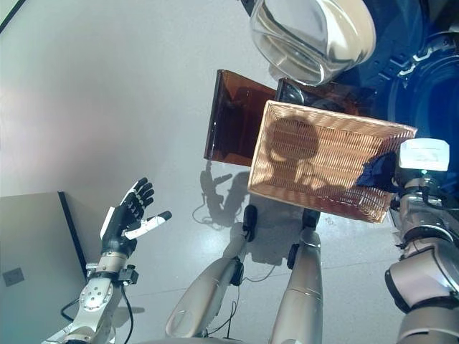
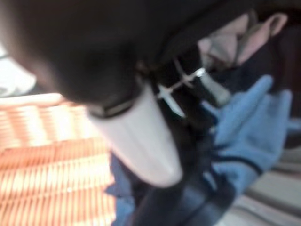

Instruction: Pick up the clothes and place them into the washing machine

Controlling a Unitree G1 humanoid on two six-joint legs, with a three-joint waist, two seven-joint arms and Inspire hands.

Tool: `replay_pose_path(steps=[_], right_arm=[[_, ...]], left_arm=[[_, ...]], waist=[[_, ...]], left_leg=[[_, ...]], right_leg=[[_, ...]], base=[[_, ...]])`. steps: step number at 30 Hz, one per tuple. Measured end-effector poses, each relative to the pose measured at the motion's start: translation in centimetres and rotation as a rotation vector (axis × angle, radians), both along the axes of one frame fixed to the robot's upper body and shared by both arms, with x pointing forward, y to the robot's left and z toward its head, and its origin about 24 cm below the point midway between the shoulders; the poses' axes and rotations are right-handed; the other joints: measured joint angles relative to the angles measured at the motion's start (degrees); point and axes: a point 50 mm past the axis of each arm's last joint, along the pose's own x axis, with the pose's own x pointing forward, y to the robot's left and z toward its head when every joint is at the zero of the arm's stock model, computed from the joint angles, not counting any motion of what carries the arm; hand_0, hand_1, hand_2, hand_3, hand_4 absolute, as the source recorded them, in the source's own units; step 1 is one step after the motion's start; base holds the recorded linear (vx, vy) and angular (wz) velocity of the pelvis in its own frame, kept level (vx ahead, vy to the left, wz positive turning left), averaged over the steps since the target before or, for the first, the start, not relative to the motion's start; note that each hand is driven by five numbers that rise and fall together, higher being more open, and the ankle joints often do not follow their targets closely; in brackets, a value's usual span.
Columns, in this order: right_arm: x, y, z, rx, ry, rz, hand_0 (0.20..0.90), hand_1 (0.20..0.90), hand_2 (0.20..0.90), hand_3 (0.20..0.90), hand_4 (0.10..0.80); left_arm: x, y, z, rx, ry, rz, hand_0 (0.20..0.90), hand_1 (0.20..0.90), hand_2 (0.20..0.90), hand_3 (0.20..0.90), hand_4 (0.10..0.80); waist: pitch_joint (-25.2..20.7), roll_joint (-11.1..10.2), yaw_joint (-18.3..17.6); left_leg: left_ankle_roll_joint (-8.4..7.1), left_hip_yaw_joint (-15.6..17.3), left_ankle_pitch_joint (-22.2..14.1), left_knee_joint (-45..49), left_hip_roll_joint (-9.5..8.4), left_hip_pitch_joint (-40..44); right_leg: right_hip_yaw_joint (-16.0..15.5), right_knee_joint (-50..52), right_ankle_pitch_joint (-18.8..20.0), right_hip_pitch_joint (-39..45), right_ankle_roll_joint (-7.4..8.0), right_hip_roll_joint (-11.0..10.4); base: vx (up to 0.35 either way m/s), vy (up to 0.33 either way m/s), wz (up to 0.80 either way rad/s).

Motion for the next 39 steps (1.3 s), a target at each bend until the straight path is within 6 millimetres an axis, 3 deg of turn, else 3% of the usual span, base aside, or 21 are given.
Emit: replay_pose_path(steps=[10, 18, 26, 32, 34, 39], right_arm=[[-0.4, -0.4, -0.1, 0.041, -0.028, -0.033, 0.2, 0.2, 0.2, 0.2, 0.3], [-0.4, -0.6, 1.1, 0.3, -0.331, -0.068, 0.2, 0.2, 0.2, 0.2, 0.3], [-2.7, -0.8, -1.9, 0.827, -0.831, -0.216, 0.2, 0.2, 0.2, 0.2, 0.3], [-1.9, -0.1, -1.5, 1.261, -1.297, -0.263, 0.2, 0.2, 0.2, 0.2, 0.3], [-1.7, 0.5, -2.5, 1.495, -1.503, -0.323, 0.2, 0.2, 0.2, 0.2, 0.3], [-1.1, 2.0, -4.1, 1.821, -1.819, -0.4, 0.2, 0.2, 0.2, 0.2, 0.3]], left_arm=[[0.0, 0.0, -0.1, 0.01, 0.004, -0.004, 0.9, 0.9, 0.9, 0.9, 0.8], [-0.1, 0.2, -0.3, 0.014, 0.016, 0.018, 0.9, 0.9, 0.9, 0.9, 0.8], [-0.4, 0.3, -0.8, 0.018, 0.039, 0.034, 0.9, 0.9, 0.9, 0.9, 0.8], [-0.4, 0.4, -1.0, 0.019, 0.046, 0.046, 0.9, 0.9, 0.9, 0.9, 0.8], [-0.4, 0.4, -1.1, 0.018, 0.059, 0.047, 0.9, 0.9, 0.9, 0.9, 0.8], [-0.5, 0.2, -1.4, 0.013, 0.078, 0.04, 0.9, 0.9, 0.9, 0.9, 0.8]], waist=[[0.0, 0.0, 0.0], [0.0, 0.0, -1.6], [-2.5, -0.1, -3.2], [-2.9, -0.1, -3.0], [-3.0, 0.0, -3.0], [-3.3, 0.4, -2.9]], left_leg=[[-0.1, 0.0, 0.1, 0.2, -0.03, 1.7], [-0.33, -0.1, -0.1, -0.1, 0.04, 3.4], [-0.05, -0.1, -1.3, -0.3, 0.75, 7.3], [0.15, 0.1, -1.2, -0.2, 0.99, 7.3], [0.19, 0.3, -1.2, -0.3, 0.97, 7.3], [-0.05, 0.7, -1.7, -0.5, 1.02, 7.0]], right_leg=[[0.0, 0.5, -0.1, 1.5, -0.06, 0.0], [0.0, 0.1, -0.3, 3.4, 0.33, 0.0], [-0.5, -2.1, -0.5, 8.3, 0.59, 0.8], [-0.5, -2.4, -0.1, 8.3, 0.04, 1.2], [-0.2, -2.5, -0.1, 8.2, 0.06, 1.2], [0.2, -2.6, -0.3, 7.6, 0.37, 1.1]], base=[[0.009, -0.001, -0.01], [0.04, -0.012, -0.02], [0.041, -0.028, -0.02], [0.002, -0.001, -0.06], [0.009, -0.006, -0.04], [0.0, 0.0, 0.0]])
